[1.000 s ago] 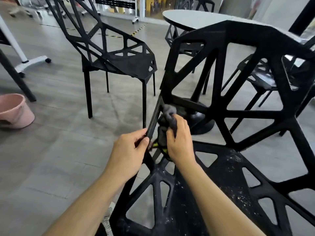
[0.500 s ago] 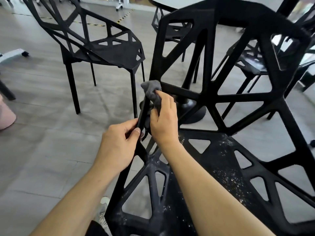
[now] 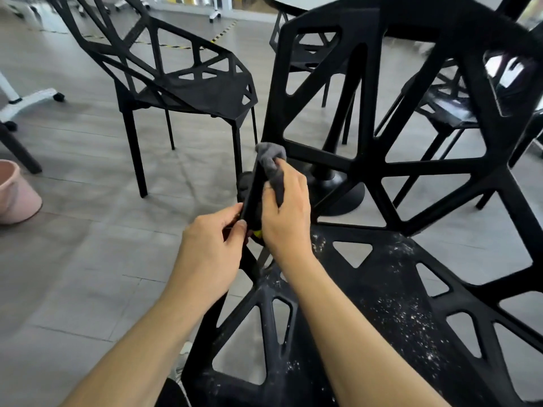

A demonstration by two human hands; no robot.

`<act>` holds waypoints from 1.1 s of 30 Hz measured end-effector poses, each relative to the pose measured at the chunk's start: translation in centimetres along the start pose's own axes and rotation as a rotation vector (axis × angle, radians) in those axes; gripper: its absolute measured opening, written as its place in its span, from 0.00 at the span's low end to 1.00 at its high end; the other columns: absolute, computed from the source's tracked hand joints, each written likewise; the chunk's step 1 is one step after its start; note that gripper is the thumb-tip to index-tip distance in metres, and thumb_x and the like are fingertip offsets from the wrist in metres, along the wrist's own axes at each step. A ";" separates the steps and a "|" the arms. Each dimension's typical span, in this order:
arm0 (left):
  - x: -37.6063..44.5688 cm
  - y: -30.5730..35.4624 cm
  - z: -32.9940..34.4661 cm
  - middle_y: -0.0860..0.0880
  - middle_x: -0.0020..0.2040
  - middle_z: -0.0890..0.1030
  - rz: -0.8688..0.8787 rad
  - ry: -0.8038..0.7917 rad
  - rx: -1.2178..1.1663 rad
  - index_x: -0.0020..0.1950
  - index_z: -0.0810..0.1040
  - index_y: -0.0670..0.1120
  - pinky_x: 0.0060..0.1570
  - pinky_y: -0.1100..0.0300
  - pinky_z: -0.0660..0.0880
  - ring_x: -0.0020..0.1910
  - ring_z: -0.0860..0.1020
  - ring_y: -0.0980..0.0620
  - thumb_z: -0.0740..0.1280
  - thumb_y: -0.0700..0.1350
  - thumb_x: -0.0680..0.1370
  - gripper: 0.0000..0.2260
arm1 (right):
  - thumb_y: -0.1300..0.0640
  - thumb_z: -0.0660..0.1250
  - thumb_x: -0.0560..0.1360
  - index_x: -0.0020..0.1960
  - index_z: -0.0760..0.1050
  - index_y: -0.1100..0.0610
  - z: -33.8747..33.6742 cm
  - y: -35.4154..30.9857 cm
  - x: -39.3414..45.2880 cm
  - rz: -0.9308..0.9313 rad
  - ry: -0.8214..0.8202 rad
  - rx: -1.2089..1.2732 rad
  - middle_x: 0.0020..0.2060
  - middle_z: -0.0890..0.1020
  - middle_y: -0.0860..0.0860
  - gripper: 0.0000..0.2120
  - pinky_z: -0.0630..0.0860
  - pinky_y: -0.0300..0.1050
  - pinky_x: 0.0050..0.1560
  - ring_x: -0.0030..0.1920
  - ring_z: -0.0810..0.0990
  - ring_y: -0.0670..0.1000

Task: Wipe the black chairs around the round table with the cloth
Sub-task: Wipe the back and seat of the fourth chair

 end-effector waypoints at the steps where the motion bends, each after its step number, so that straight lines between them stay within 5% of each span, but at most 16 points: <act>1: 0.0 0.0 -0.1 0.56 0.37 0.84 -0.005 0.004 -0.012 0.58 0.84 0.57 0.39 0.66 0.75 0.40 0.82 0.56 0.65 0.41 0.81 0.14 | 0.60 0.62 0.81 0.72 0.69 0.53 0.3 -0.4 0.3 -0.017 0.017 0.023 0.62 0.71 0.44 0.20 0.60 0.23 0.60 0.63 0.69 0.42; 5: 0.2 -0.4 0.1 0.60 0.37 0.84 -0.055 -0.022 -0.065 0.61 0.83 0.58 0.38 0.76 0.70 0.41 0.81 0.64 0.66 0.41 0.81 0.15 | 0.61 0.62 0.81 0.73 0.69 0.51 0.3 0.0 0.9 -0.035 0.020 -0.019 0.61 0.72 0.44 0.21 0.63 0.26 0.60 0.61 0.69 0.44; 8: 0.7 -1.1 -0.3 0.60 0.40 0.85 -0.096 -0.023 -0.053 0.61 0.83 0.58 0.41 0.74 0.73 0.41 0.82 0.63 0.68 0.44 0.80 0.13 | 0.63 0.63 0.79 0.68 0.73 0.55 -0.5 -1.3 3.3 -0.066 -0.006 -0.024 0.57 0.74 0.49 0.18 0.68 0.31 0.60 0.58 0.72 0.47; 11: 1.2 -2.7 -0.3 0.57 0.44 0.85 -0.193 -0.072 -0.052 0.61 0.83 0.56 0.44 0.68 0.76 0.39 0.83 0.60 0.71 0.47 0.79 0.12 | 0.65 0.62 0.78 0.70 0.73 0.54 0.1 -3.0 3.9 -0.120 -0.133 -0.073 0.59 0.73 0.48 0.21 0.64 0.24 0.58 0.58 0.72 0.44; 13: 1.4 -3.4 0.1 0.53 0.43 0.86 -0.294 -0.128 -0.217 0.58 0.85 0.51 0.48 0.59 0.80 0.40 0.85 0.53 0.71 0.45 0.79 0.09 | 0.65 0.62 0.78 0.71 0.72 0.52 0.1 -3.5 2.1 -0.129 -0.191 -0.114 0.59 0.71 0.46 0.22 0.67 0.30 0.60 0.60 0.72 0.46; 16: 0.8 -4.3 -0.2 0.44 0.40 0.85 -0.535 -0.111 -0.559 0.51 0.83 0.43 0.35 0.58 0.82 0.34 0.84 0.48 0.61 0.41 0.83 0.11 | 0.66 0.62 0.76 0.70 0.72 0.54 0.0 -4.4 -3.1 -0.168 -0.261 -0.098 0.60 0.72 0.46 0.24 0.71 0.47 0.64 0.62 0.72 0.51; 18: 0.2 -4.6 -0.7 0.44 0.37 0.84 -0.624 -0.080 -0.658 0.49 0.81 0.42 0.31 0.58 0.81 0.32 0.83 0.48 0.57 0.41 0.83 0.13 | 0.66 0.64 0.74 0.70 0.73 0.54 0.2 -4.8 -7.0 -0.175 -0.314 -0.140 0.61 0.72 0.48 0.25 0.71 0.49 0.64 0.62 0.72 0.53; 22: -0.9 -5.6 -1.6 0.46 0.38 0.82 -0.651 -0.043 -0.555 0.47 0.80 0.43 0.29 0.59 0.80 0.30 0.79 0.51 0.57 0.42 0.82 0.13 | 0.66 0.65 0.73 0.70 0.73 0.57 0.2 -5.7 -10.5 -0.230 -0.353 -0.270 0.61 0.73 0.52 0.25 0.71 0.51 0.62 0.59 0.71 0.55; 28: -2.2 -5.4 -2.2 0.42 0.47 0.85 -0.526 -0.148 -0.429 0.50 0.81 0.43 0.44 0.54 0.82 0.40 0.83 0.46 0.57 0.41 0.84 0.13 | 0.66 0.60 0.77 0.72 0.70 0.53 0.3 -5.0 -7.3 -0.075 -0.323 -0.181 0.63 0.73 0.48 0.25 0.72 0.50 0.64 0.63 0.72 0.51; 33: -2.7 -4.4 -1.8 0.43 0.41 0.85 -0.455 -0.196 -0.365 0.44 0.84 0.42 0.35 0.60 0.80 0.35 0.83 0.49 0.60 0.39 0.79 0.13 | 0.64 0.62 0.74 0.68 0.72 0.55 0.4 -5.5 -15.4 -0.119 -0.449 -0.187 0.59 0.74 0.49 0.23 0.74 0.55 0.57 0.57 0.74 0.55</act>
Point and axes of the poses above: each hand's wrist, its own x-axis towards the middle knuckle, its own z-axis out of the palm, y = z × x, the point moved 10 cm from there along x, towards the middle knuckle
